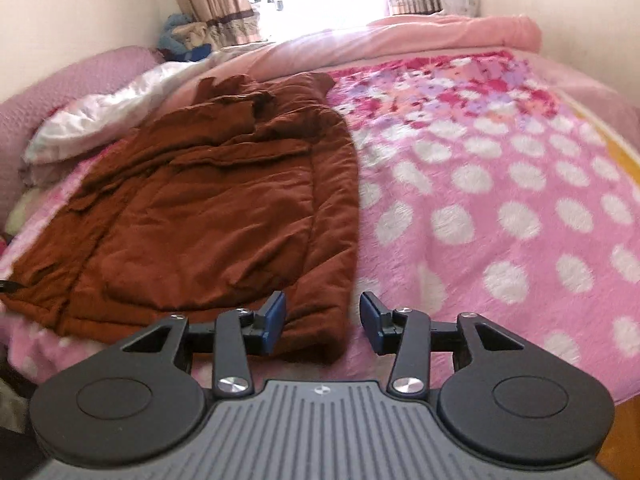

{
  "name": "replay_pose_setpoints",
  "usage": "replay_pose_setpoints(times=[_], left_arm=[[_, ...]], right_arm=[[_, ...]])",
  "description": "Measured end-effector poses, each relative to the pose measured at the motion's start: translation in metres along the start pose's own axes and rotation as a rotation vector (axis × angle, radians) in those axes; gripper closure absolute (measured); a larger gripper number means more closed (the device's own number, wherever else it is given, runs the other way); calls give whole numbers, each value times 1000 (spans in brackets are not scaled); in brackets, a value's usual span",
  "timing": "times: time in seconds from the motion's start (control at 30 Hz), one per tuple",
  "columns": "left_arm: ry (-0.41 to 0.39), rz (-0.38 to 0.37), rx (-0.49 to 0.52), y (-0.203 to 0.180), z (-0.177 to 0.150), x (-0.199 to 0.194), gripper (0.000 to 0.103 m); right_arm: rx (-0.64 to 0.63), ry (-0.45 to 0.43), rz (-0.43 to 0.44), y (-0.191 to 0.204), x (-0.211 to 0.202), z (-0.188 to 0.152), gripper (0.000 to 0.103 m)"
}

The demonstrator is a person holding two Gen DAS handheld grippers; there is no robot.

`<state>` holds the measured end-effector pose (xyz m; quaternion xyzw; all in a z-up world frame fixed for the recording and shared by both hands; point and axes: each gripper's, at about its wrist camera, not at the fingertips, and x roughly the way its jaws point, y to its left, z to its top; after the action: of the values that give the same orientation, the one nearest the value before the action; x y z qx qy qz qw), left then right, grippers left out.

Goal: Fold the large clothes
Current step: 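Close the left gripper on the jacket hem edge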

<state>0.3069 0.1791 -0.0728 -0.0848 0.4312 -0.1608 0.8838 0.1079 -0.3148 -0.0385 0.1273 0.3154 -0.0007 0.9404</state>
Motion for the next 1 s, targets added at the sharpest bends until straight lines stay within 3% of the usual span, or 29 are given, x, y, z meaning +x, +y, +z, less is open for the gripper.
replay_pose_setpoints(times=[0.07,0.27,0.3,0.33,0.43,0.5,0.6,0.67,0.77,0.9,0.97,1.0], left_arm=[[4,-27,-24,3,5,3,24],[-4,-71,-118,9,14,6,32],[-1,-73,-127,9,14,5,46],[1,-51,-115,8,14,4,77],[18,-34,-56,0,17,7,89],[25,-1,3,-10,17,9,91],[28,2,-6,-12,21,11,91],[28,-16,-30,-6,20,8,91],[25,-36,-43,0,17,5,91],[30,-33,-49,0,17,5,90],[34,-37,-75,-1,19,5,91],[28,-39,-92,-1,21,4,91]], right_arm=[[-1,-6,31,0,0,-1,76],[-15,-19,34,2,0,1,85],[-20,-26,34,2,-1,1,86],[-19,-32,36,3,-1,2,87],[-23,-51,46,6,-4,6,88],[-31,-43,45,7,-2,7,87],[-20,-28,47,5,1,7,82],[2,-14,37,2,3,5,65],[41,11,38,-6,5,0,57],[72,27,79,-10,6,-4,57],[53,18,83,-7,6,-3,81],[44,6,88,-5,5,-2,84]])
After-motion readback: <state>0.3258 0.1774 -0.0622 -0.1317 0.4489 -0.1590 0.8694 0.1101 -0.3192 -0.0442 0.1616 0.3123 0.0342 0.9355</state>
